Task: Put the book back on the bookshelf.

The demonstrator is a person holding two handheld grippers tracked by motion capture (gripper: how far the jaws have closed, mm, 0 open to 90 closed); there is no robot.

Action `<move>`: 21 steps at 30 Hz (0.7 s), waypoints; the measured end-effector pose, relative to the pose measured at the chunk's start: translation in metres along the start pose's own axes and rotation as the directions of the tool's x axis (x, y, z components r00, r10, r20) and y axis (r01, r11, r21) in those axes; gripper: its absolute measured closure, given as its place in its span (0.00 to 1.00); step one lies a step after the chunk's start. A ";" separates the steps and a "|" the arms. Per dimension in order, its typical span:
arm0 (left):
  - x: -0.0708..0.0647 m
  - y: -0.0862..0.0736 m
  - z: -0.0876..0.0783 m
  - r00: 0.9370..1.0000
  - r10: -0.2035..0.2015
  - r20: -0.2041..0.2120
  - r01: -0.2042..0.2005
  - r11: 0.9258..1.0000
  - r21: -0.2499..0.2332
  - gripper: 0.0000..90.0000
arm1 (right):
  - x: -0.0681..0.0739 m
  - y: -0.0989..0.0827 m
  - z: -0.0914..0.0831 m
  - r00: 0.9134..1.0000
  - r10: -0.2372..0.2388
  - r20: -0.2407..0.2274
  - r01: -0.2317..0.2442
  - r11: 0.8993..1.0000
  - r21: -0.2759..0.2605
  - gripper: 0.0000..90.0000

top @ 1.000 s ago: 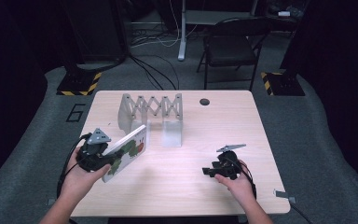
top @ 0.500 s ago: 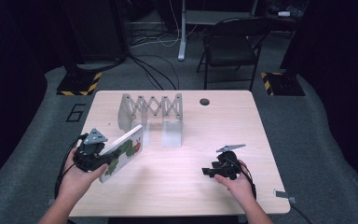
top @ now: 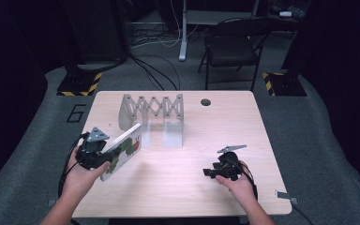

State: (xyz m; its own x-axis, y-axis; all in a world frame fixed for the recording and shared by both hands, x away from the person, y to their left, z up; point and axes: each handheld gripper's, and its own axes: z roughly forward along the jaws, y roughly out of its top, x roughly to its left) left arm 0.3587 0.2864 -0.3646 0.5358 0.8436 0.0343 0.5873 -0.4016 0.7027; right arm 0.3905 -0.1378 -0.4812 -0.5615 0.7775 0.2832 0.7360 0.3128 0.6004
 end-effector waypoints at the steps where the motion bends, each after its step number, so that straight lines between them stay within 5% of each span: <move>1: 0.001 0.000 0.001 1.000 -0.002 0.001 0.002 1.000 0.004 0.84 | 0.000 0.000 0.000 1.000 0.000 -0.001 0.000 1.000 0.001 0.47; 21: 0.010 0.003 0.022 0.995 -0.079 -0.062 0.078 0.997 -0.018 0.84 | 0.000 0.000 0.000 1.000 -0.002 -0.001 0.002 1.000 0.010 0.47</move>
State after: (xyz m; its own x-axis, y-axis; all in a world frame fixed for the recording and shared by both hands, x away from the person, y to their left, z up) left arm 0.3796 0.2859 -0.3778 0.4490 0.8932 0.0232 0.6162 -0.3284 0.7159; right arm 0.3904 -0.1375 -0.4814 -0.5638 0.7760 0.2827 0.7385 0.3205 0.5932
